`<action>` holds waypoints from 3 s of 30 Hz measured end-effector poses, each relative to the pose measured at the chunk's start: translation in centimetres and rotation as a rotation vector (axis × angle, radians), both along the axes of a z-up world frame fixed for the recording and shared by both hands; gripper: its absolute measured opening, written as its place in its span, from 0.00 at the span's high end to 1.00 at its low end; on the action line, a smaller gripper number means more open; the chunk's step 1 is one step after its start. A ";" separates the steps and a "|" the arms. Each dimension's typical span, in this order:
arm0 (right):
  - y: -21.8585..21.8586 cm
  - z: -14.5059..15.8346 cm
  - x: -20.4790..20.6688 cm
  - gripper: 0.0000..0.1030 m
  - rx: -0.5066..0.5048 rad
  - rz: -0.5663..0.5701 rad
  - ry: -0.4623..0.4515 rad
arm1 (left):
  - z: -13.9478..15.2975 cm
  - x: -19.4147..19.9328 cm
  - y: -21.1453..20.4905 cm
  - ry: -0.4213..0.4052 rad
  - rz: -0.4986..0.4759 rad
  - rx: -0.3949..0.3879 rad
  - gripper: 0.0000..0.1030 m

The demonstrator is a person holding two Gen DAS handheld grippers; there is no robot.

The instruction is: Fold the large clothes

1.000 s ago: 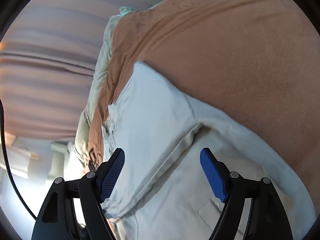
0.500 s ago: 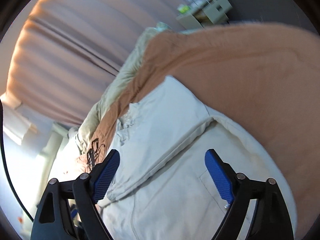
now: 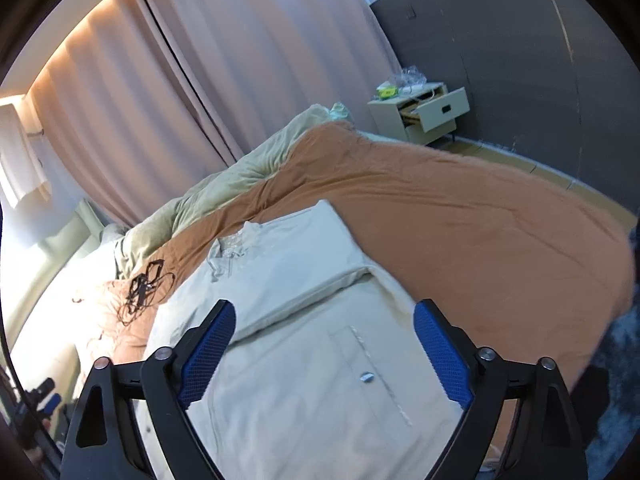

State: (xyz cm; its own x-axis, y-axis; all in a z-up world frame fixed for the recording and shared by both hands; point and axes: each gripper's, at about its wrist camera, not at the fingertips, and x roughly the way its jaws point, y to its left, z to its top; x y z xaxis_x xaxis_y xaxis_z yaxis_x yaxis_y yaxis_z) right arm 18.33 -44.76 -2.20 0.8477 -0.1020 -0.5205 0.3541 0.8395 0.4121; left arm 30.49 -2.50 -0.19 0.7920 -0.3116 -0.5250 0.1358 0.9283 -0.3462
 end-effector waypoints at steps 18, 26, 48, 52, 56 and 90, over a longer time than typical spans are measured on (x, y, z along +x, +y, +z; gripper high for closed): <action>2.5 -0.1 -10.5 0.00 -0.163 0.115 0.022 | -2.7 -12.1 5.9 -0.023 0.113 0.051 0.00; 1.7 -3.1 -12.4 0.00 -0.132 0.149 0.086 | -5.5 -14.2 7.8 0.057 0.137 0.047 0.00; -2.4 -14.5 -3.9 0.21 0.102 0.207 0.240 | -16.9 -5.7 11.1 0.295 0.124 -0.132 0.27; -3.4 -15.6 -1.2 0.21 0.122 0.204 0.279 | -18.5 -2.9 11.2 0.350 0.101 -0.154 0.40; -3.6 -16.8 1.1 0.22 0.142 0.220 0.322 | -19.5 -0.4 10.8 0.378 0.085 -0.152 0.40; -1.9 -20.1 -1.4 0.88 0.517 0.401 0.199 | -21.5 -0.8 9.1 0.426 -0.069 -0.441 0.89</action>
State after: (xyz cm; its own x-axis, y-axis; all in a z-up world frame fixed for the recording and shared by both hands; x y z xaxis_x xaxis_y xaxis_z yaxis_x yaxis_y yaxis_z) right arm 16.89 -46.62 -22.26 0.6515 0.5036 -0.5675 0.1670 0.6344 0.7547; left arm 29.66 6.64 -21.64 0.5114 -0.6140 -0.6012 -0.0446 0.6797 -0.7322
